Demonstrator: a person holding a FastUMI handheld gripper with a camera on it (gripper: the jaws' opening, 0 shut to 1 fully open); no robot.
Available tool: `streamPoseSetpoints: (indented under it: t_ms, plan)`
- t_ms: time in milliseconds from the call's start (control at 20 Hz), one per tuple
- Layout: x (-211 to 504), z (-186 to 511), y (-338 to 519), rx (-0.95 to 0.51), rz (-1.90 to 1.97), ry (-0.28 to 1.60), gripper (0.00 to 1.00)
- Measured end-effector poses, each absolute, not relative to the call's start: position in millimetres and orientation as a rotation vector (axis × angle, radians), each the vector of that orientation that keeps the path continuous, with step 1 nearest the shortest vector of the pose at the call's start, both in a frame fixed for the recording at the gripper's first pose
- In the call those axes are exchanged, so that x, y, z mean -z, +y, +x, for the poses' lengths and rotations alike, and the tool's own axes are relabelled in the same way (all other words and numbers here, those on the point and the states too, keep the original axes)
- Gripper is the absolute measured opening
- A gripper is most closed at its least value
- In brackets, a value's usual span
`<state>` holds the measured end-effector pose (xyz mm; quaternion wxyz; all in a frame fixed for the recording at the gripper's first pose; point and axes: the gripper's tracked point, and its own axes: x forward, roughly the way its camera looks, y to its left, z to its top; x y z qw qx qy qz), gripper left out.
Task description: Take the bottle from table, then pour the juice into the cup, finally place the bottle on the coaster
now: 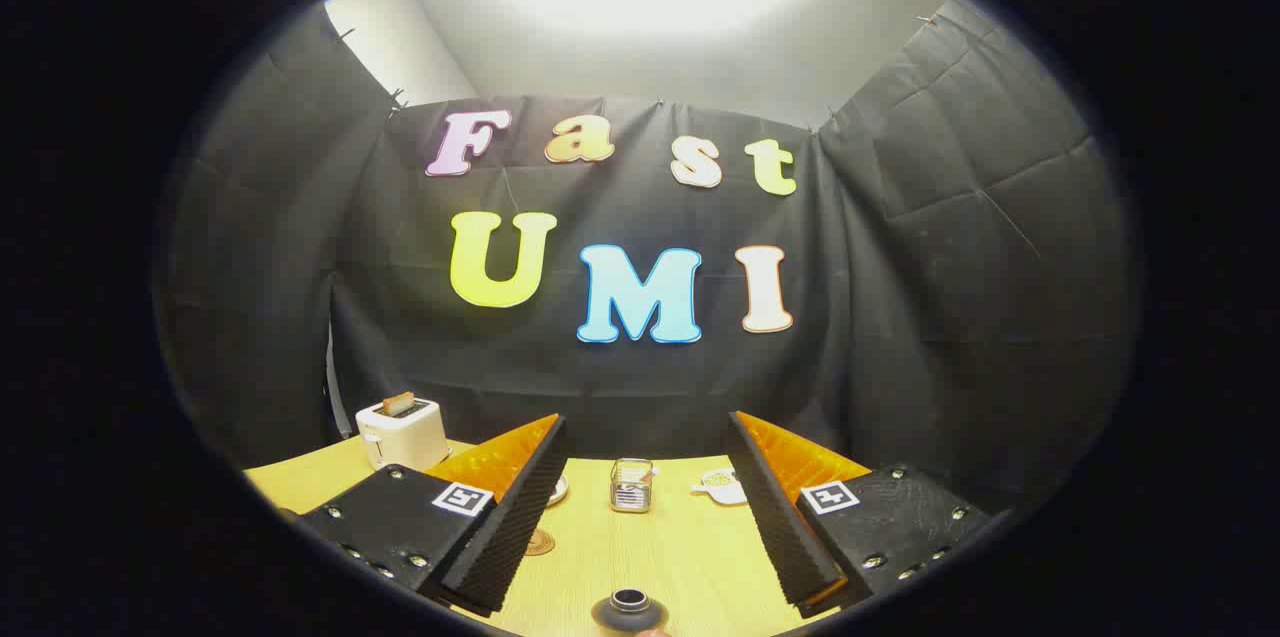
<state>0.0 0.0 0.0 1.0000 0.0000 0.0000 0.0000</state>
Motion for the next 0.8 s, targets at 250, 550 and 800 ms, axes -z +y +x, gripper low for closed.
streamPoseSetpoints:
  t_ms: [250, 550, 800]
  plan:
    - [-1.5, -0.4, 9.2, -0.021, -0.013, -0.012, 0.97]
    - [0.6, -2.3, 16.6, -0.048, -0.017, -0.008, 0.97]
    - [-2.4, -2.0, 20.1, -0.057, -0.009, -0.026, 0.97]
